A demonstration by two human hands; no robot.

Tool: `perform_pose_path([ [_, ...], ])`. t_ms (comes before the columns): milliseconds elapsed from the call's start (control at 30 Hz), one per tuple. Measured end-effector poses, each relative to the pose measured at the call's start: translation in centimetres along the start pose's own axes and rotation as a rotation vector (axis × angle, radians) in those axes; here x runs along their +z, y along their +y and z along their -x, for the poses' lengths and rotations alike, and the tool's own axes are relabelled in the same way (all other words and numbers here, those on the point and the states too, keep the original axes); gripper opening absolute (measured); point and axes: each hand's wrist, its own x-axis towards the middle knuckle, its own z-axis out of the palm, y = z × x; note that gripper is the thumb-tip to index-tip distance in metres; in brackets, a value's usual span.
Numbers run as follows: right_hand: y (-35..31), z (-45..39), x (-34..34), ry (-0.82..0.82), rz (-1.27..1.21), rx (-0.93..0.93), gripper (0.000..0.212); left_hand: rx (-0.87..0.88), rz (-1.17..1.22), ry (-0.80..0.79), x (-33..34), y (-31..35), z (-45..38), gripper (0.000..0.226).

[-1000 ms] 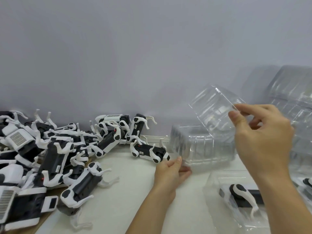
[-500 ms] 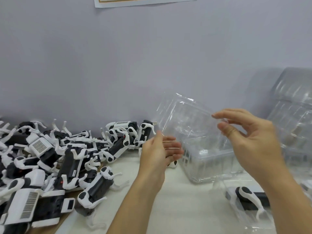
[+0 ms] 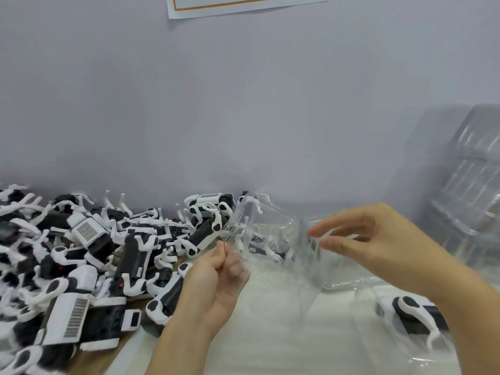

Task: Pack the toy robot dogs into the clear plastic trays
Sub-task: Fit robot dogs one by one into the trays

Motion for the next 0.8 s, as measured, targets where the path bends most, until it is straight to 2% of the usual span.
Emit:
perform_pose_path([
  [100,0.8,-0.6,0.7,0.156,0.016,0.012,0.016,-0.049,-0.035,-0.044,-0.6,0.7,-0.1,0.026],
  [200,1.8,-0.9,1.3,0.243,0.012,0.058,0.058,-0.082,-0.125,-0.137,-1.0,1.6,0.2,0.006],
  [267,2.2,-0.8,1.6,0.206,-0.006,0.082,0.078,-0.089,-0.204,-0.177,-1.4,2.1,0.6,0.013],
  [300,2.4,-0.7,1.7,0.159,-0.012,0.087,0.08,-0.106,-0.227,-0.194,-1.6,2.3,0.8,0.015],
  [400,2.7,-0.7,2.2,0.042,-0.04,0.099,0.061,-0.223,-0.188,-0.234,-1.8,2.6,1.1,0.01],
  [467,2.7,-0.9,2.4,0.034,-0.018,0.11,0.031,-0.229,-0.29,-0.159,-1.9,2.6,0.9,0.01],
  [500,2.8,-1.1,2.5,0.032,0.009,0.112,0.024,-0.212,-0.37,-0.113,-1.8,2.5,0.8,0.011],
  [667,3.5,-1.3,2.8,0.037,0.146,0.191,0.034,-0.028,-0.599,0.088,-2.4,2.1,-0.9,0.017],
  [800,4.0,-1.7,3.7,0.076,0.264,0.198,0.031,-0.043,-0.682,0.028,-2.6,2.1,-1.3,0.02],
])
